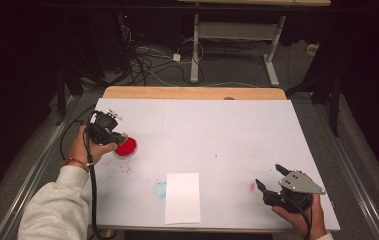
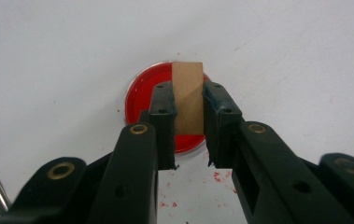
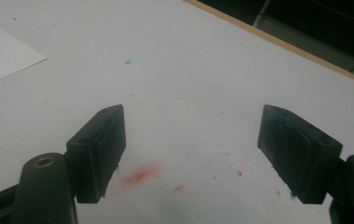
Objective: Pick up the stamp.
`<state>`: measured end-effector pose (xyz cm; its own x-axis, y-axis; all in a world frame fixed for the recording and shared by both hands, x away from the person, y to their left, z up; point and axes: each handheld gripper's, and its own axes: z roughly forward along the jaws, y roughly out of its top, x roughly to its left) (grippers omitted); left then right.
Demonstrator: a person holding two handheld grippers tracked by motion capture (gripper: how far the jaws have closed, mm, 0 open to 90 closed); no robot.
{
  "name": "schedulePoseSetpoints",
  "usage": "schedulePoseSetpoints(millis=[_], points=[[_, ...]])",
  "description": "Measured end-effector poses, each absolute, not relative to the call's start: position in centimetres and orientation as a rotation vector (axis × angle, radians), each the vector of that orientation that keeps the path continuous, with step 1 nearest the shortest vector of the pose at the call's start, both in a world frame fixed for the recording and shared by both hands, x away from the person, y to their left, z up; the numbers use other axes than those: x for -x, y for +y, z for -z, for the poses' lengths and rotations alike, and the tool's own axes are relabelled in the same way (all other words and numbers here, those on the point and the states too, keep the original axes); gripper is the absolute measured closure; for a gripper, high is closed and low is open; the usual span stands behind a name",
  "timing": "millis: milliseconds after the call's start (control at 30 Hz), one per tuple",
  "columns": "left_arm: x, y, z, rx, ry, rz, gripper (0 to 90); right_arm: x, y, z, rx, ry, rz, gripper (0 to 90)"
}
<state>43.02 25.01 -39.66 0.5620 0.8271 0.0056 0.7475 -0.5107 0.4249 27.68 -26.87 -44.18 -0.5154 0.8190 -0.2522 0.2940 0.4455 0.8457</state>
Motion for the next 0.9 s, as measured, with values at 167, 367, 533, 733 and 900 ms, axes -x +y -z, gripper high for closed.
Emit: schedulePoseSetpoints(millis=[167,367,533,733,900], points=[[-43.4,25.1,41.1,-2.437,1.303,-0.268,73.7,-27.7,-26.8,44.2,-0.927,2.034,-1.005,24.1],[-43.9,25.2,42.5,-2.438,1.322,-0.23,73.7,-27.7,-26.8,44.3,-0.929,2.036,-1.007,24.1],[-44.2,25.4,43.2,-2.427,1.339,-0.193,73.6,-27.7,-26.8,44.3,-0.922,2.036,-1.002,24.1],[-44.2,25.2,43.3,-2.439,1.341,-0.202,73.8,-27.7,-26.8,44.2,-0.92,2.033,-1.0,24.1],[-44.2,25.0,43.4,-2.454,1.339,-0.214,73.8,-27.6,-26.8,44.2,-0.915,2.034,-0.999,24.1]])
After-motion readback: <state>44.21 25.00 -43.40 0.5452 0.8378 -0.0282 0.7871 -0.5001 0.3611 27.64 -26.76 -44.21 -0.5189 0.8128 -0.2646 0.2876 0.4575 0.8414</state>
